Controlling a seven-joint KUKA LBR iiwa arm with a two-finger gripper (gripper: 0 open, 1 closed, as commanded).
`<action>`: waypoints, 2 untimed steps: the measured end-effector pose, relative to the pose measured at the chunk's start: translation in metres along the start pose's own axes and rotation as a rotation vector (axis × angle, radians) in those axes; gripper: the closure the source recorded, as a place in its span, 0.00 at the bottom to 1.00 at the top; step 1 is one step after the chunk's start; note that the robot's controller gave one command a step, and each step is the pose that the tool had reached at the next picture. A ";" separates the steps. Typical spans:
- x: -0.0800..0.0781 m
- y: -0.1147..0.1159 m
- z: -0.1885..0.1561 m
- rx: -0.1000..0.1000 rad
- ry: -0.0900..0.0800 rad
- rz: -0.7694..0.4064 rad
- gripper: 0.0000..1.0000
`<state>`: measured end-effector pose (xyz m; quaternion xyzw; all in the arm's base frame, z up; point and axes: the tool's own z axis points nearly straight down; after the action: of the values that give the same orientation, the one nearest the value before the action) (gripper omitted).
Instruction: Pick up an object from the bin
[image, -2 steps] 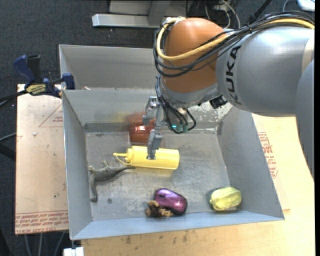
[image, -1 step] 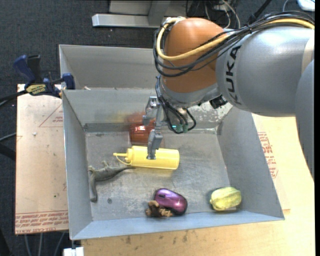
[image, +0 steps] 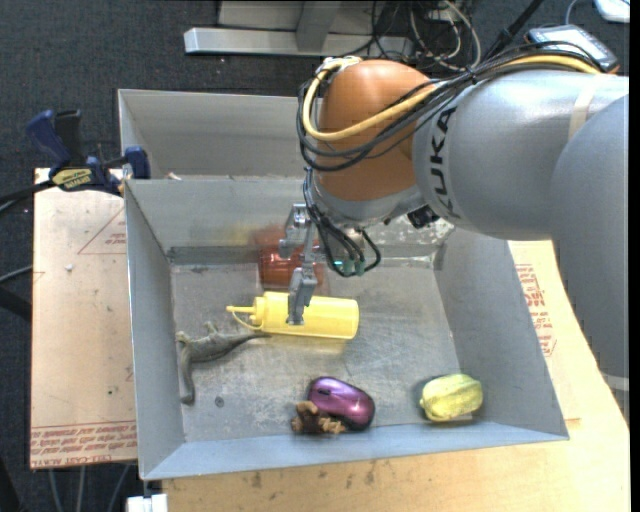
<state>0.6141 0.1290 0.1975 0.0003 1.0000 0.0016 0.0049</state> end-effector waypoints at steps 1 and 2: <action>-0.008 -0.006 0.062 0.001 0.005 0.002 0.00; -0.011 -0.007 0.077 0.001 0.005 0.002 0.00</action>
Offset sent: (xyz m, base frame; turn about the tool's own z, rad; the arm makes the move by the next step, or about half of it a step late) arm 0.0000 0.0000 0.0000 0.0000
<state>0.6255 0.1225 0.1207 0.0014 1.0000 0.0011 0.0026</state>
